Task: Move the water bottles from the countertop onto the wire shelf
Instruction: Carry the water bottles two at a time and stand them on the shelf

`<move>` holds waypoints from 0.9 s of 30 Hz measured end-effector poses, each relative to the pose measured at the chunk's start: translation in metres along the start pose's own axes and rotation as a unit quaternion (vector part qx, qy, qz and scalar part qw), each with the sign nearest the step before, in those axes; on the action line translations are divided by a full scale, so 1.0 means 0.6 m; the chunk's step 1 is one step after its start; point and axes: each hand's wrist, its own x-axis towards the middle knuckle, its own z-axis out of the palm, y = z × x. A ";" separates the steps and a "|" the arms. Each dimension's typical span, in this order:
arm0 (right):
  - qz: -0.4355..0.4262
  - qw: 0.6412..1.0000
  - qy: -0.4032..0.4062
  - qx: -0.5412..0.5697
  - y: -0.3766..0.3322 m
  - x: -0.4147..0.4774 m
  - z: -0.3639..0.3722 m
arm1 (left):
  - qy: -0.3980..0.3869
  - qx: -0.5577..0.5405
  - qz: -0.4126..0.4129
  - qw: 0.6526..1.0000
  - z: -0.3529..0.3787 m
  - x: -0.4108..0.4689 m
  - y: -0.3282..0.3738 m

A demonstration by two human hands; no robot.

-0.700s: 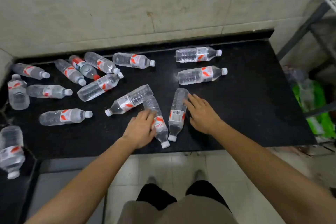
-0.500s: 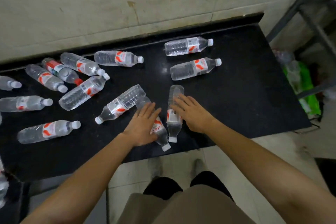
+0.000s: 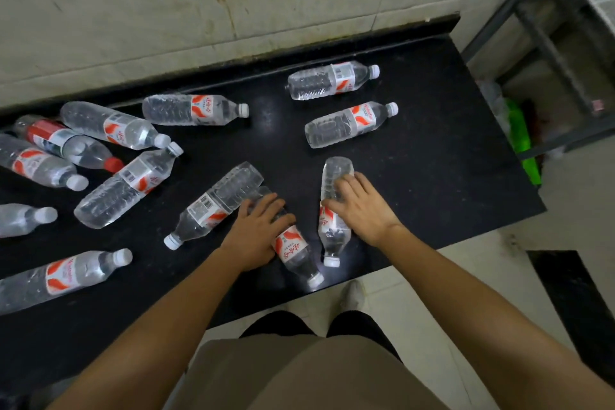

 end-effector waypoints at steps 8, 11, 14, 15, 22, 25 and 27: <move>0.203 0.968 -0.075 0.128 0.034 -0.044 0.020 | 0.053 0.061 -0.045 0.996 0.001 -0.001 0.002; 0.313 0.907 -0.073 0.272 0.035 -0.076 0.049 | 0.040 0.044 -0.124 0.991 -0.001 -0.003 0.010; 0.325 0.882 -0.056 0.336 0.014 -0.108 0.076 | 0.008 -0.045 -0.247 0.968 0.002 -0.004 0.032; 0.322 0.882 -0.040 0.342 0.006 -0.116 0.079 | 0.001 -0.089 -0.279 0.956 0.001 -0.003 0.039; 0.327 0.804 0.036 0.496 -0.013 -0.142 0.069 | -0.026 -0.298 -0.307 0.903 0.006 -0.005 0.073; 0.309 0.822 0.018 0.479 -0.029 -0.144 0.060 | -0.014 -0.333 -0.330 0.883 0.010 -0.004 0.083; 0.277 0.860 -0.019 0.428 -0.052 -0.139 0.060 | -0.007 -0.338 -0.343 0.876 0.008 -0.004 0.087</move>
